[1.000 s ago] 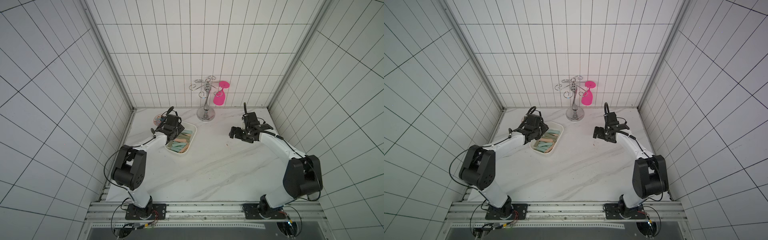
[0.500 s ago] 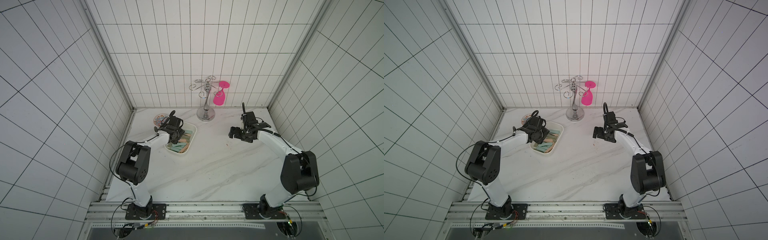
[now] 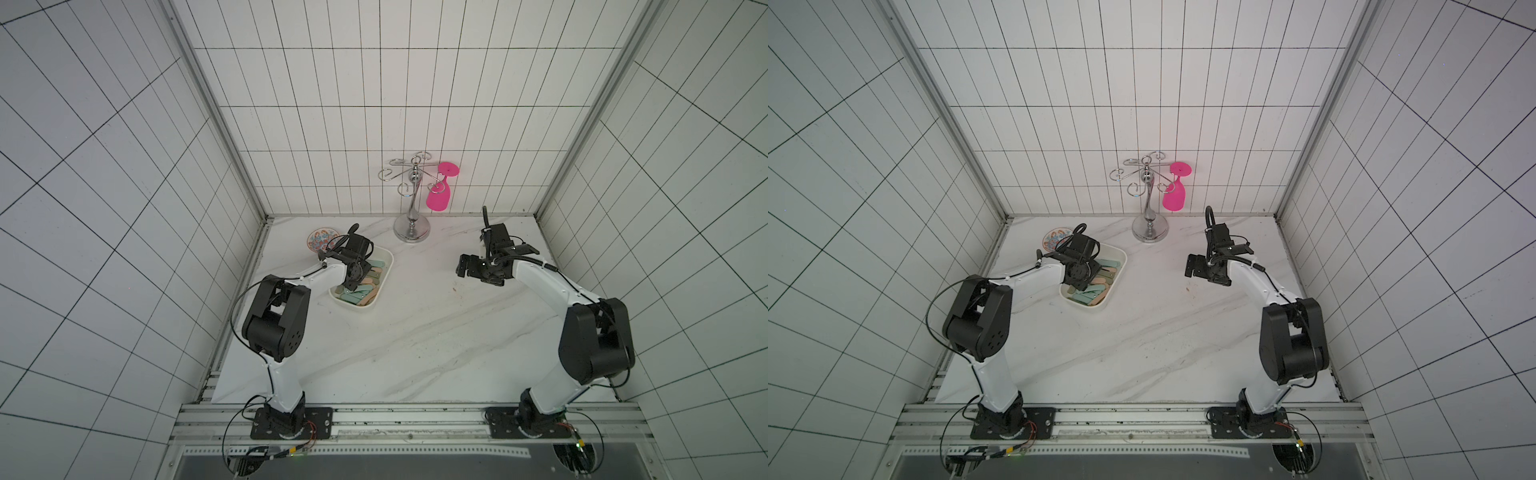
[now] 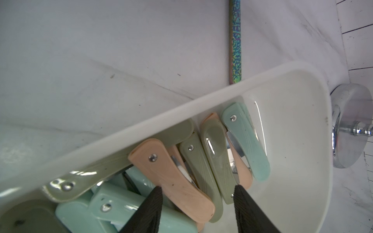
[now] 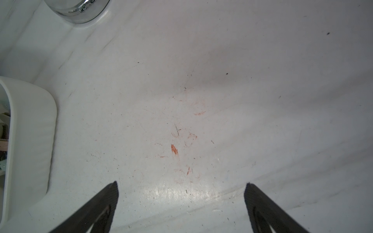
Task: Take the fruit knife out of the storage box
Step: Pick up the fruit knife from the storage box.
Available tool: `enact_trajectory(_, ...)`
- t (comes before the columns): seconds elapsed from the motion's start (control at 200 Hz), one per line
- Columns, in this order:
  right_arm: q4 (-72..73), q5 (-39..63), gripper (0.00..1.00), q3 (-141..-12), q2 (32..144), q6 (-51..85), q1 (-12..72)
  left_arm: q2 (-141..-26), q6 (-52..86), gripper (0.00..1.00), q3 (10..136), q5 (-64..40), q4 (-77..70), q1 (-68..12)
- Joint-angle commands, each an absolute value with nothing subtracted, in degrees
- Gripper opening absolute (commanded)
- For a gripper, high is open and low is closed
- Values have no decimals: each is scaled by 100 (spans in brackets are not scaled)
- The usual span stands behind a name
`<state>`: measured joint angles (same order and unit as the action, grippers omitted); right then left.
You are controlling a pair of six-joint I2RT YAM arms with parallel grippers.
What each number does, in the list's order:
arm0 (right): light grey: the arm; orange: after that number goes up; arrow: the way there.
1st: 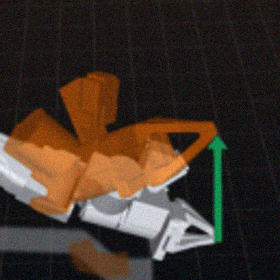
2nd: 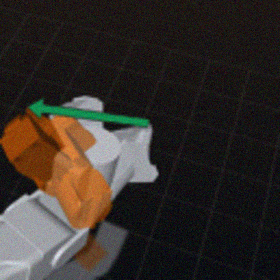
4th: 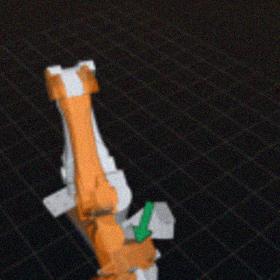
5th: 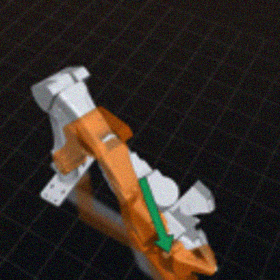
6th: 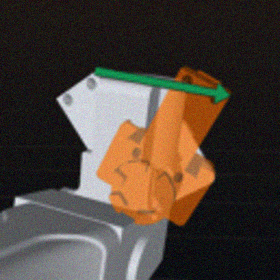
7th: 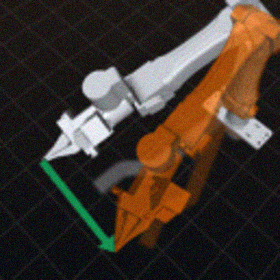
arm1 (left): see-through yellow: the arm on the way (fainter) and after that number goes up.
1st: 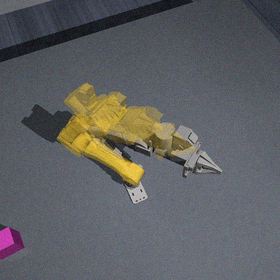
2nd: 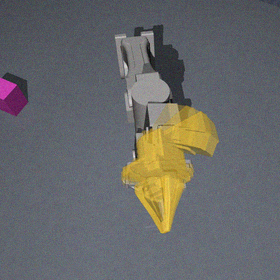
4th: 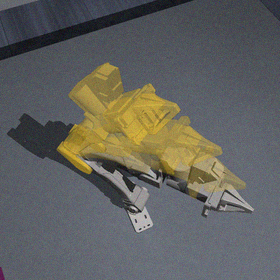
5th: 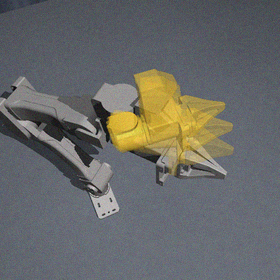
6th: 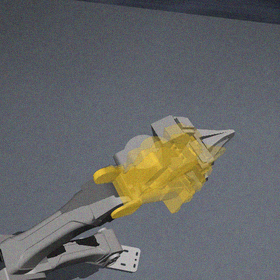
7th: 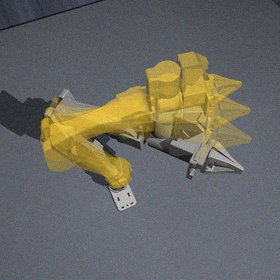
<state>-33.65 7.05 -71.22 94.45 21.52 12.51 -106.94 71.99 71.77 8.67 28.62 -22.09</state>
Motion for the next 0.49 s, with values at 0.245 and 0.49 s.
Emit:
enact_trajectory(0.245, -3507, 773, 99, -7365, 9577, 2100, 1305, -11068, 7234, 58, 7338, 1213, 3067, -2329)
enact_trajectory(0.49, -3489, 773, 99, -7330, 9587, 2101, 1301, -11285, 7045, 48, 7420, 1274, 3100, -2338)
